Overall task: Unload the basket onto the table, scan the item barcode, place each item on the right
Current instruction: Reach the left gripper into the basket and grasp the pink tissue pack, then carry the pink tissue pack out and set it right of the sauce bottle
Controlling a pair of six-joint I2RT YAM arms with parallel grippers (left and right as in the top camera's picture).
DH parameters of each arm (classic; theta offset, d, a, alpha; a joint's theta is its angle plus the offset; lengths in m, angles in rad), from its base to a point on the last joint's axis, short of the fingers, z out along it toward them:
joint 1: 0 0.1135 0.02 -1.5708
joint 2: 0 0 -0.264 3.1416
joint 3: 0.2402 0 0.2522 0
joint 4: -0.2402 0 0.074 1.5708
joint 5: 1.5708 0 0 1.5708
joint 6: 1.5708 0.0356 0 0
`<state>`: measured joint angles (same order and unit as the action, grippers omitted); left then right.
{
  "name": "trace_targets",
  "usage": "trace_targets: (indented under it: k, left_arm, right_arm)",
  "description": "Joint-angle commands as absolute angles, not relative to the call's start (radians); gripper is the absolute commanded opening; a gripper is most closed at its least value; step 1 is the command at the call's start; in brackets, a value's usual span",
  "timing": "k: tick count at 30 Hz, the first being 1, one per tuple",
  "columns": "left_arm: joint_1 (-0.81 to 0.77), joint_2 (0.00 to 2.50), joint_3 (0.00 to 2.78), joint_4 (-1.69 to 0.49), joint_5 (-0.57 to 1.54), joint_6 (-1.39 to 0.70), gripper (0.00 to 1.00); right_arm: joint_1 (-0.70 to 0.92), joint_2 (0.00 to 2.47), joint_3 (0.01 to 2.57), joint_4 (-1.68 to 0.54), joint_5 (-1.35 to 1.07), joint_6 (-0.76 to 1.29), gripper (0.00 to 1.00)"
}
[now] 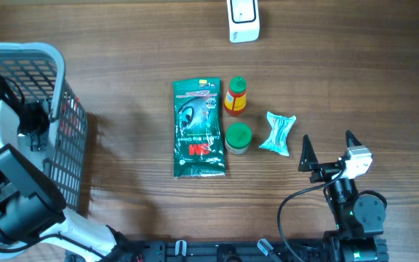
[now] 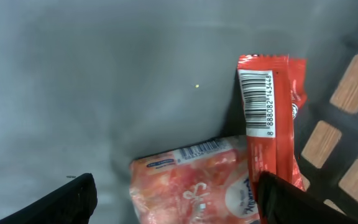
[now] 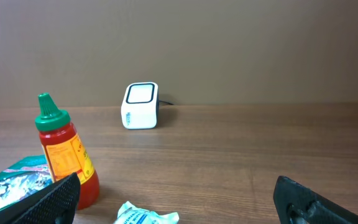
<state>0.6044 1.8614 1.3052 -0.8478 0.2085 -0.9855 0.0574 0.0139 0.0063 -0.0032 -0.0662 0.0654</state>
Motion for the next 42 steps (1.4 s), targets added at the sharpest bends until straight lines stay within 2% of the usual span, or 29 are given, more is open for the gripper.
trace_targets:
  k: [1, 5, 7, 8, 11, 17, 25, 27, 30, 31, 34, 42]
  left_arm:
    - [0.607, 1.867, 1.26, -0.839, 0.239, -0.98, 0.84]
    - [0.606, 1.867, 1.245, -0.836, 0.239, -0.98, 0.78]
    - [0.606, 1.867, 1.232, -0.83, 0.239, -0.98, 0.67]
    - [0.606, 1.867, 1.222, -0.825, 0.239, -0.98, 0.55]
    - [0.606, 1.867, 1.198, -0.816, 0.21, -0.98, 0.04]
    - [0.645, 1.752, 1.213, -0.87, 0.163, -0.928, 0.04]
    - [0.72, 1.243, 1.296, -0.91, 0.164, -0.859, 0.04]
    - [0.71, 1.134, 1.296, -0.907, 0.201, -0.859, 0.04]
    - [0.658, 0.984, 1.296, -0.848, 0.385, -0.769, 0.04]
    - [0.607, 0.933, 1.296, -0.803, 0.487, -0.731, 0.04]
    - [0.444, 0.872, 1.296, -0.703, 0.617, -0.683, 0.04]
    - [-0.181, 0.992, 1.296, -0.45, 0.561, -0.496, 0.04]
  right_arm:
    - [0.062, 0.014, 0.005, 0.0, -0.056, 0.055, 1.0]
    - [0.062, 0.014, 0.005, 0.0, -0.056, 0.054, 1.0]
    - [0.062, 0.014, 0.005, 0.0, -0.056, 0.055, 1.0]
    - [0.062, 0.014, 0.005, 0.0, -0.056, 0.055, 1.0]
    - [0.062, 0.014, 0.005, 0.0, -0.056, 0.055, 1.0]
    - [0.062, 0.014, 0.005, 0.0, -0.056, 0.055, 1.0]
    - [0.062, 0.014, 0.005, 0.0, -0.056, 0.055, 1.0]
    - [0.062, 0.014, 0.005, 0.0, -0.056, 0.055, 1.0]
    - [0.062, 0.014, 0.005, 0.0, -0.056, 0.054, 1.0]
    - [0.062, 0.014, 0.005, 0.0, -0.056, 0.055, 1.0]
    - [0.062, 0.014, 0.005, 0.0, -0.056, 0.055, 1.0]
    - [0.062, 0.014, 0.005, 0.0, -0.056, 0.055, 1.0]
